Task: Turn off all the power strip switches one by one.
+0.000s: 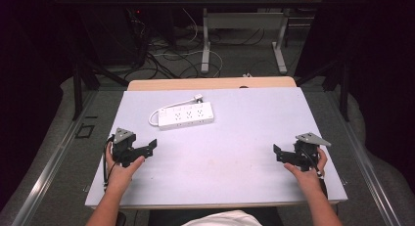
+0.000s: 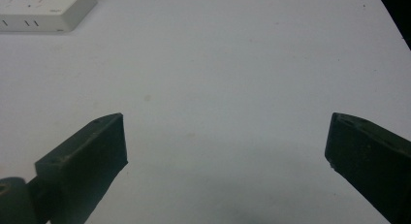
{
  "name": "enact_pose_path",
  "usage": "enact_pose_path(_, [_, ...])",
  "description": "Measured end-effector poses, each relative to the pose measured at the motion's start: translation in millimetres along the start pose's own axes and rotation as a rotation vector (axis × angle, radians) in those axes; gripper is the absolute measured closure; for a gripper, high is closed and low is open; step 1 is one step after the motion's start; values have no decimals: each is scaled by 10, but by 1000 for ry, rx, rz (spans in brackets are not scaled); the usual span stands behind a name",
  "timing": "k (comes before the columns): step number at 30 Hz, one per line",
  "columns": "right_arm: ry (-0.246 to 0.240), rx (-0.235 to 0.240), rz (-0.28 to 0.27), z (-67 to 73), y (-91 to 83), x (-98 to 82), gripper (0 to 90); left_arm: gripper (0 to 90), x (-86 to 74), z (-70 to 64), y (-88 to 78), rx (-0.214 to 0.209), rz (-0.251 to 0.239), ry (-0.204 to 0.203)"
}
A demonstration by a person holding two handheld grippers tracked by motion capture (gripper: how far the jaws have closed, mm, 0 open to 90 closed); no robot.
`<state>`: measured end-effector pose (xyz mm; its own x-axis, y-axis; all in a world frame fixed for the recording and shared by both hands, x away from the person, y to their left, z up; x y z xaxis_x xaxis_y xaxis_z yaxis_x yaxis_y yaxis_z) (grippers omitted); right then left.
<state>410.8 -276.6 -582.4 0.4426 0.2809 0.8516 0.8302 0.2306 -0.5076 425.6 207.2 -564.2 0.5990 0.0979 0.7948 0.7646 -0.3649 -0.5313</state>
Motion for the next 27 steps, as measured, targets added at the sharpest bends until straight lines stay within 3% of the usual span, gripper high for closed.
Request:
enact_pose_path(2, [21,-7,2,9,-6,8,15,172,61,-20,9,2,-7,-5])
enact_pose_path(6, [10,-7,-4,17,-5,27,15,252,146,-48,35,11,-3,-11])
enact_pose_path(9, [8,-3,7,30,-1,26,16,330,210,-47,70,41,-7,-5])
enact_pose_path(13, [12,1,6,48,23,26,22,422,304,-63,139,37,-4,-23])
enact_pose_path(22, [-3,10,5,64,63,28,34,566,596,-175,260,41,7,21])
enact_pose_path(27, [-2,17,14,79,71,5,43,620,749,-243,345,22,18,28])
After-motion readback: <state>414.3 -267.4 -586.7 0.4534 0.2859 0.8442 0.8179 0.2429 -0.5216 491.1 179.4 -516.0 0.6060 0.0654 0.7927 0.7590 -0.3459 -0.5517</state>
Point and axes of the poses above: each handheld gripper's, and its own axes: y roughly forward along the jaws, x roughly out of its top, z roughly to its left, the point moved 9 cm from there along y, roughly forward along the jaws, and after that the axes turned 12 degrees about -y, right-handed, at the moved point
